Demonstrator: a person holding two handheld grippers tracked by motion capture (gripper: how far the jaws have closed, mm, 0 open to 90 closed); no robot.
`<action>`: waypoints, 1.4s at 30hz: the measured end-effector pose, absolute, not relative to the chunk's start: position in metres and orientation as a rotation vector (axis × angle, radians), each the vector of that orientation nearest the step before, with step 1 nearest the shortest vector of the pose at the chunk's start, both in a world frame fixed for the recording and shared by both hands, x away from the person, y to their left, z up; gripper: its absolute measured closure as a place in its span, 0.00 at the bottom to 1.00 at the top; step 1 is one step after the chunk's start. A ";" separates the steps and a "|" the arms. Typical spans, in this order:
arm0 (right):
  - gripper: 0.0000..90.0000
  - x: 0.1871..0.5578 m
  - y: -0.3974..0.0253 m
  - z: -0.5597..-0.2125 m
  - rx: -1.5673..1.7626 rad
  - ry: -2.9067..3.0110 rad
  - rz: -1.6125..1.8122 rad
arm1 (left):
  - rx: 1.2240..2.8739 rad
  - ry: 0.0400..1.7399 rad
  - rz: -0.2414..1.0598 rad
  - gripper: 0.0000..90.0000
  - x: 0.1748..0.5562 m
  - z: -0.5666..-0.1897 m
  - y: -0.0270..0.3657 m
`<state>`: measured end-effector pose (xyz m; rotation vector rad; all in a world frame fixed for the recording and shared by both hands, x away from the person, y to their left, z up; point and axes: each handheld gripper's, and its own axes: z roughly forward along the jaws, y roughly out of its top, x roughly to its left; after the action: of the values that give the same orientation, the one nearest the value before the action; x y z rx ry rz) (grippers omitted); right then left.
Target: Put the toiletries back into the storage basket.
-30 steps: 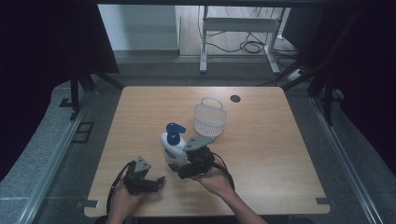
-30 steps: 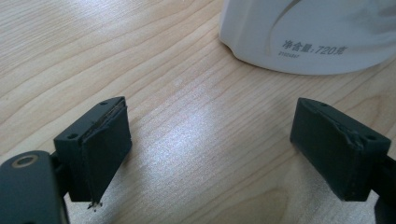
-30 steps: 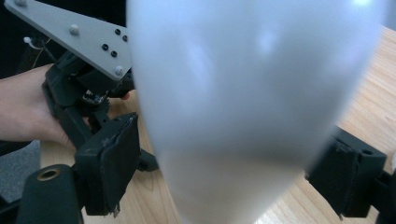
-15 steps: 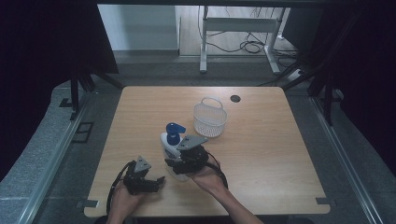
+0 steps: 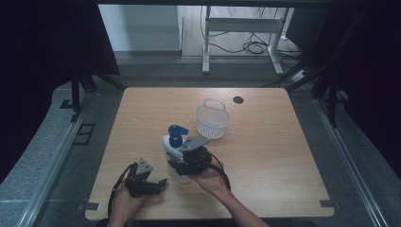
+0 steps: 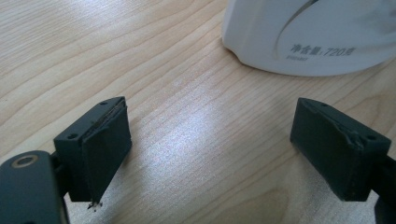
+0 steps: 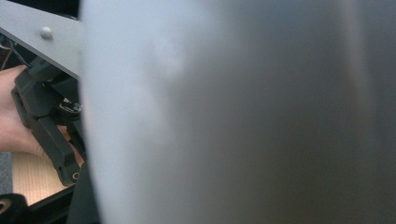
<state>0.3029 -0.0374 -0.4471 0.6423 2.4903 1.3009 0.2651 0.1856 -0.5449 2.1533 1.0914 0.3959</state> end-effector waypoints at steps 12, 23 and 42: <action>0.41 0.303 -0.044 -0.430 0.593 2.506 1.327 | 2.154 1.092 0.396 0.13 0.265 -0.545 0.186; 0.41 0.309 -0.058 -0.416 0.554 2.524 1.328 | 2.153 1.094 0.396 0.13 0.265 -0.545 0.185; 0.41 0.327 -0.081 -0.395 0.571 2.521 1.368 | 2.155 1.087 0.400 0.13 0.265 -0.545 0.186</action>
<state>0.3271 -0.0810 -0.3951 0.5707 2.5209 1.3680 0.2653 0.1855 -0.5450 2.1553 1.0875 0.4002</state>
